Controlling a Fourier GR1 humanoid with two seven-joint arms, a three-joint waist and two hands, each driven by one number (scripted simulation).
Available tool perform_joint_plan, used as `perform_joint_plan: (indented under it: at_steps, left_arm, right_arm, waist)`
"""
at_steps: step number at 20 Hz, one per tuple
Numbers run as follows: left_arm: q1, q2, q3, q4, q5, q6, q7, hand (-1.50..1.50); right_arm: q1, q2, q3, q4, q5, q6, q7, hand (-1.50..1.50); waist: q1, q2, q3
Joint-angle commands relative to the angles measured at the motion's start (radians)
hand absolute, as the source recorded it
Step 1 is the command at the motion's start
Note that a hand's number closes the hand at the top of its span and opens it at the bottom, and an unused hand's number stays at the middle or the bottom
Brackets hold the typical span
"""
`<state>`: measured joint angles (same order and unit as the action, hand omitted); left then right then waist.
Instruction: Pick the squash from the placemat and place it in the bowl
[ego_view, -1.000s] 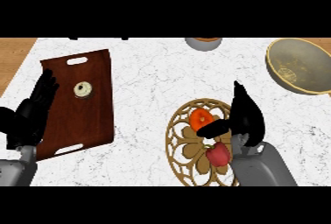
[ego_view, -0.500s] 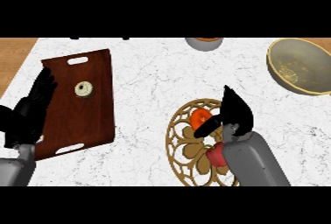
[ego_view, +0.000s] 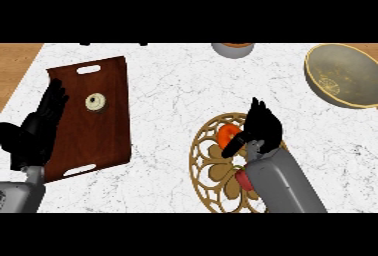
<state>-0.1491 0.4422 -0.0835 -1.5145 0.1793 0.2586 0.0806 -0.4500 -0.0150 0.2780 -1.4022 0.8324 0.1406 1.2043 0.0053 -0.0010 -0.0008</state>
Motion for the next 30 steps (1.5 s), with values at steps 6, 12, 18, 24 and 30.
perform_joint_plan:
  at_steps: [6,12,18,24,30]
  left_arm:
    - [0.020,0.004,0.022,-0.019,-0.009,-0.029,0.014,0.00]
    - [-0.055,-0.007,0.058,0.027,0.012,-0.054,0.034,0.00]
    - [0.079,-0.030,0.028,-0.057,-0.028,-0.043,0.002,0.00]
    - [-0.051,-0.027,0.100,0.053,-0.033,-0.096,0.003,0.00]
    - [0.044,-0.032,0.096,-0.072,-0.047,-0.098,0.046,0.00]
  right_arm:
    - [0.018,0.014,0.074,0.072,-0.059,-0.053,0.208,-1.50]
    - [-0.010,0.014,0.062,0.106,-0.060,-0.067,0.193,-1.50]
    - [0.015,0.014,0.017,0.225,-0.027,-0.140,0.112,-1.50]
    - [-0.028,0.014,0.048,0.258,-0.115,-0.154,0.027,1.50]
    - [-0.063,0.014,-0.013,0.369,-0.090,-0.207,-0.069,1.50]
  waist:
    - [0.004,0.000,0.001]
    - [-0.005,0.001,0.000]
    - [0.008,0.001,0.001]
    - [-0.003,0.002,0.001]
    - [0.005,0.001,0.001]
